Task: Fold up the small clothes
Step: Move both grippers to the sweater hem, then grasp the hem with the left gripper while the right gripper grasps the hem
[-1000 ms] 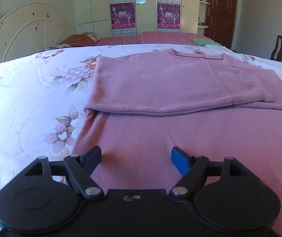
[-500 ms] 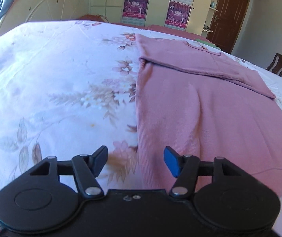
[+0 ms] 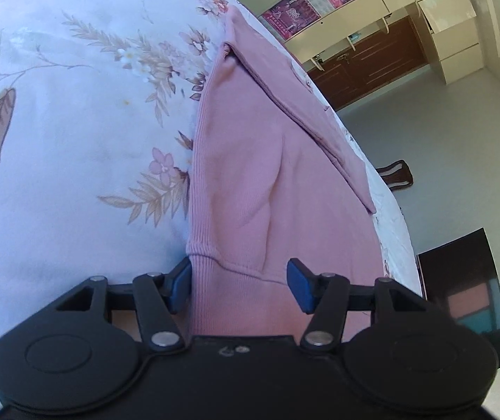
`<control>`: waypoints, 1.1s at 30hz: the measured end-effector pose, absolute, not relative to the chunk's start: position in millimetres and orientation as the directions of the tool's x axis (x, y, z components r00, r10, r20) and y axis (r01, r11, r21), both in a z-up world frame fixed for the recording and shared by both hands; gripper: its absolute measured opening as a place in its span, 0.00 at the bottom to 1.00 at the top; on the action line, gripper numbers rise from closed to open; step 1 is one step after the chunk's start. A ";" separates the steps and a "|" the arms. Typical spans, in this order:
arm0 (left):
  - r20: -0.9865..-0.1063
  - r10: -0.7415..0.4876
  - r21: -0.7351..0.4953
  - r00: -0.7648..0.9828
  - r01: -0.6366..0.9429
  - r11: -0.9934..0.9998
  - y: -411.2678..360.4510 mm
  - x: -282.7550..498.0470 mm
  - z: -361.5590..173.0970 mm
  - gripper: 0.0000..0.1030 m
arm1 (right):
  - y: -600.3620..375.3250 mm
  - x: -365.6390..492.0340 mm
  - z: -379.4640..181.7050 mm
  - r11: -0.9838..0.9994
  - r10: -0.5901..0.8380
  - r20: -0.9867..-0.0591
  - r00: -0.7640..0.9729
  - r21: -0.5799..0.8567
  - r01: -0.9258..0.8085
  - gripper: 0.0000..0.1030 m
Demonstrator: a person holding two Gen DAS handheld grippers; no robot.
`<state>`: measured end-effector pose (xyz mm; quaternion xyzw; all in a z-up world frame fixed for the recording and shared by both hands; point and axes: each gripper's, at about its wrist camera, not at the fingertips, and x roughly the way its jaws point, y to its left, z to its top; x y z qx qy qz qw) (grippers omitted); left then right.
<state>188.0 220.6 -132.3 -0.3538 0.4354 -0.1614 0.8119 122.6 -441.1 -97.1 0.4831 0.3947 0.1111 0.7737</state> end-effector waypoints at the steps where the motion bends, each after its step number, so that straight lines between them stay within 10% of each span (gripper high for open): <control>1: -0.591 -0.572 -0.715 0.569 -0.042 0.698 218.1 192.9 -132.3 0.54 | -440.9 127.3 -97.9 0.503 0.561 -0.497 0.662 0.840 0.204 0.47; 24: -0.532 -0.610 -0.746 0.588 0.016 0.666 216.4 198.5 -139.8 0.54 | -428.2 148.8 -110.0 0.480 0.727 -0.391 0.564 0.877 -0.010 0.46; 27: -0.554 -0.582 -0.712 0.595 0.022 0.701 210.3 199.2 -137.6 0.41 | -422.0 138.6 -109.8 0.543 0.694 -0.449 0.563 0.840 0.001 0.20; 29: -0.581 -0.553 -0.700 0.597 -0.020 0.714 210.5 201.7 -139.8 0.06 | -422.2 138.5 -110.3 0.557 0.665 -0.468 0.582 0.830 0.031 0.11; 33: -0.416 -0.548 -0.769 0.726 0.041 0.638 223.1 179.1 -120.7 0.05 | -428.3 128.6 -86.6 0.525 0.648 -0.386 0.657 0.851 -0.018 0.09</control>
